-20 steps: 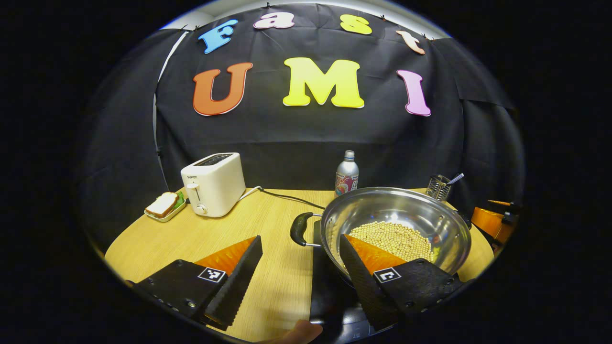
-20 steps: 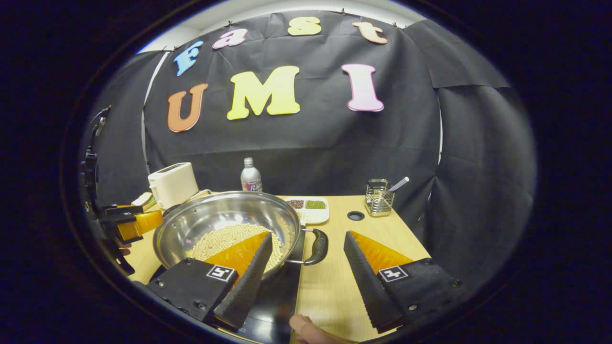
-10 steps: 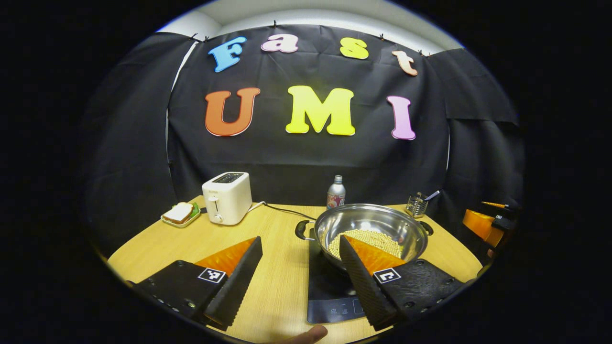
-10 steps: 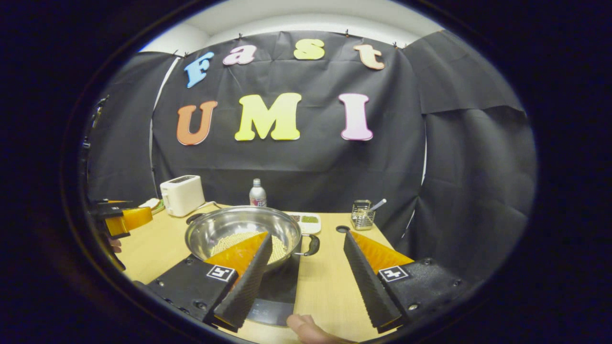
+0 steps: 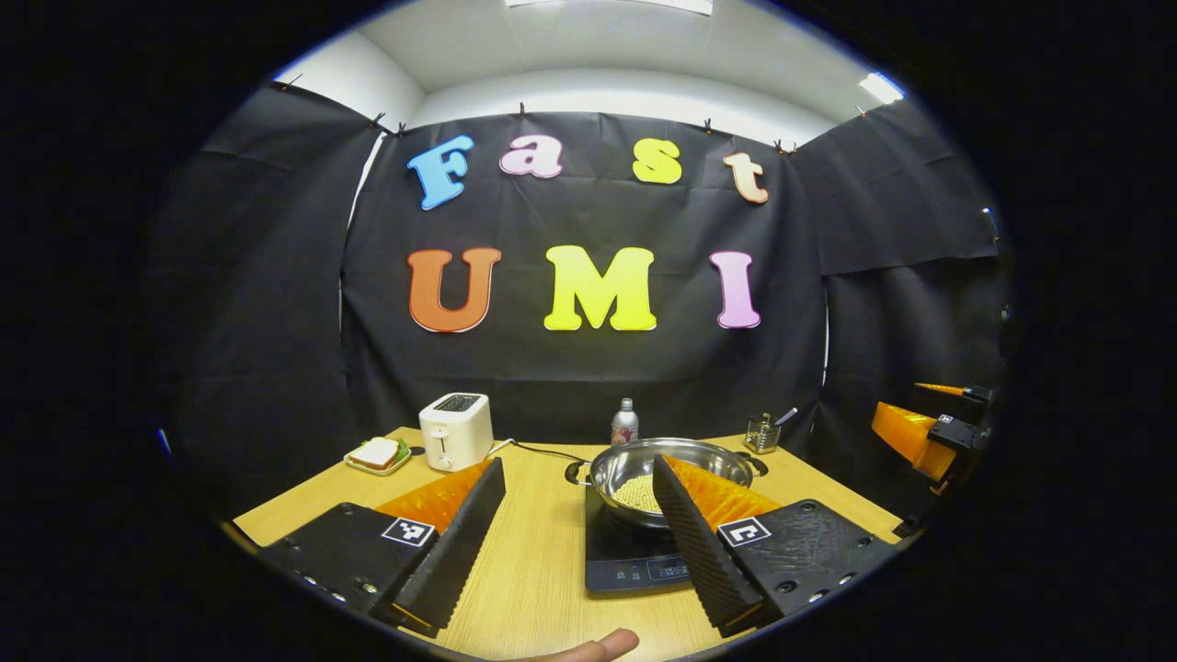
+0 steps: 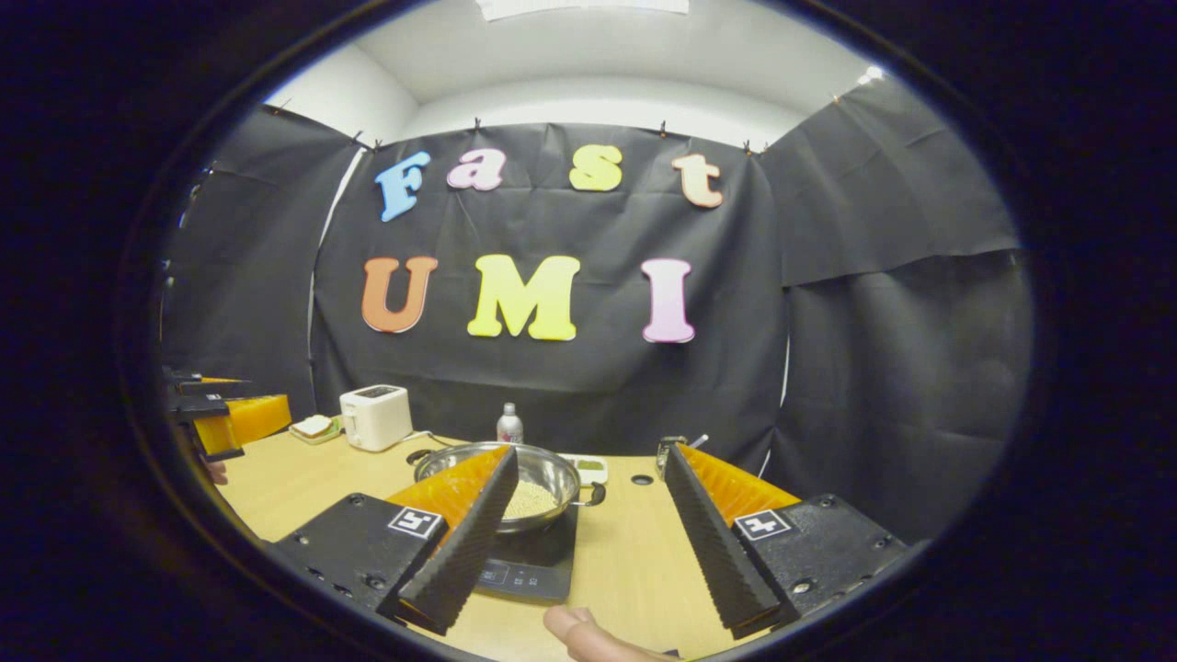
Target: First push the handle of the pot to place it horizontally, then grasp the pot with both hands and set it on the induction cooktop.
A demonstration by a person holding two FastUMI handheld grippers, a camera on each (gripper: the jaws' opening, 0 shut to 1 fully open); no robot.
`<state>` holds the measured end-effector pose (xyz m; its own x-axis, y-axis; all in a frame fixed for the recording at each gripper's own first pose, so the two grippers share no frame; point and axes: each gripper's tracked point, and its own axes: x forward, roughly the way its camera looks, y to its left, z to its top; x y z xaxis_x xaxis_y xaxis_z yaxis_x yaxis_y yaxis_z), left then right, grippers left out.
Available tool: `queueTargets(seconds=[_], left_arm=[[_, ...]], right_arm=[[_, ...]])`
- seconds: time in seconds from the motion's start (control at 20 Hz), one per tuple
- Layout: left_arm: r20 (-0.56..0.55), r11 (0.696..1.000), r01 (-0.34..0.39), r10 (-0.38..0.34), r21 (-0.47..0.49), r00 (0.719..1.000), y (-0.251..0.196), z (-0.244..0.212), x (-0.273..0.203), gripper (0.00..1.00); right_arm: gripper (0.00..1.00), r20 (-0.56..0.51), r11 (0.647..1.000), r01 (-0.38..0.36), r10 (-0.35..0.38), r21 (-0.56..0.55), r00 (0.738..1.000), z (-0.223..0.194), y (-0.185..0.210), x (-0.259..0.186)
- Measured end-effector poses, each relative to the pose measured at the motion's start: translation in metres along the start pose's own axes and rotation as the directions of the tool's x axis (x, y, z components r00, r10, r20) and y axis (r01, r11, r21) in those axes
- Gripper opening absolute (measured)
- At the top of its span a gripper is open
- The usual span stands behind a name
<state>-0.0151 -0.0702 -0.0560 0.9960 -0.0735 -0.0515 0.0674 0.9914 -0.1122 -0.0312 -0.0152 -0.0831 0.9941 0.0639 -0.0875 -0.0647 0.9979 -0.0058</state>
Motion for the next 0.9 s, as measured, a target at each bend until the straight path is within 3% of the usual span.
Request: queueTargets(seconds=[0.4, 0.65, 0.9], left_arm=[[0.095, 1.0, -0.011, 0.012, -0.008, 0.995, 0.018, 0.036, -0.066, 0.96], [0.087, 0.999, 0.029, -0.025, -0.044, 0.996, 0.02, 0.025, -0.064, 0.95], [0.075, 1.0, -0.013, 0.014, -0.022, 0.997, 0.03, 0.019, -0.066, 0.95]], right_arm=[[1.0, 0.104, 0.999, 0.025, -0.021, -0.036, 0.994, 0.046, 0.003, -0.075], [1.0, 0.119, 1.0, -0.003, 0.006, -0.025, 0.993, 0.05, 0.017, -0.087], [1.0, 0.086, 1.0, 0.002, -0.001, -0.015, 0.996, 0.042, 0.02, -0.087]])
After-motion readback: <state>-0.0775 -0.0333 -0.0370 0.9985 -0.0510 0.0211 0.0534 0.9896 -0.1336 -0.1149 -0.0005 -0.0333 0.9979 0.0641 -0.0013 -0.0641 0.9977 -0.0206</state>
